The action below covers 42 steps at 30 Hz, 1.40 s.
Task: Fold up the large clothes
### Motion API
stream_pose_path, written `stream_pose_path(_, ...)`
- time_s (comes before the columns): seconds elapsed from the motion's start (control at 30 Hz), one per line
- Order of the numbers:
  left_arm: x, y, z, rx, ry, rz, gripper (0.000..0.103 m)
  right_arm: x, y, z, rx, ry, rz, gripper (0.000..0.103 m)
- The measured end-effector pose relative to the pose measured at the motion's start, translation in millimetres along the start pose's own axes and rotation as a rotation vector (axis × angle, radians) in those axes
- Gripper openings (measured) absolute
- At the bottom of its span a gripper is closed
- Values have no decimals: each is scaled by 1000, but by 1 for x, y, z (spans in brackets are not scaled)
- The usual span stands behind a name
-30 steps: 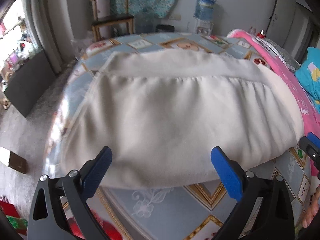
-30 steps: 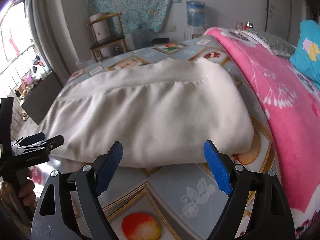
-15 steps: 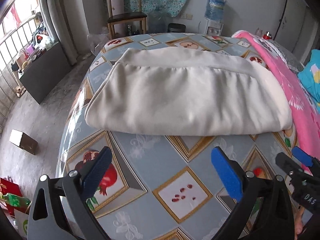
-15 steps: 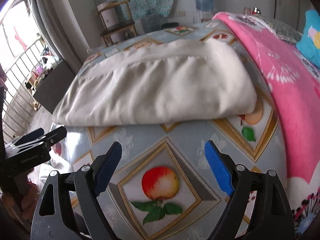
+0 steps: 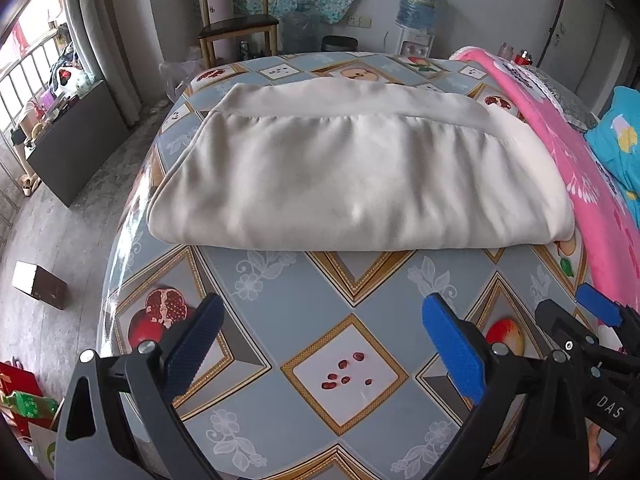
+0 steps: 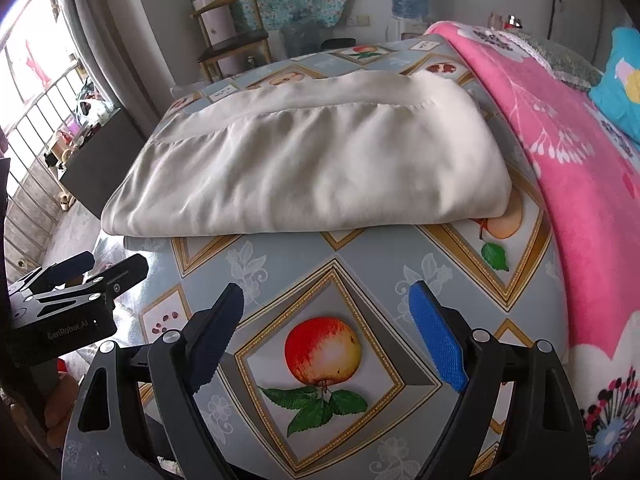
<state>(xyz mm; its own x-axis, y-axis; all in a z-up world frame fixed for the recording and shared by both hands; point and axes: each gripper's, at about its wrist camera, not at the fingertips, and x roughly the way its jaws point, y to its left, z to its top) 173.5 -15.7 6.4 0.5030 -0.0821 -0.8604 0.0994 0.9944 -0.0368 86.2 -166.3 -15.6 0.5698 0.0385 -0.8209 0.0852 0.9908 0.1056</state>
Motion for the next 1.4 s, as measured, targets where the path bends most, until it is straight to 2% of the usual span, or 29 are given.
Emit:
stream_pose_path(0.63,2,-1,1,11,-2,25,97,1,-3,4,8,-6,-1,82)
stream_pose_path(1.4,2,-4,0,17,0,21,97,1,-4,4,7,-10,-4,82)
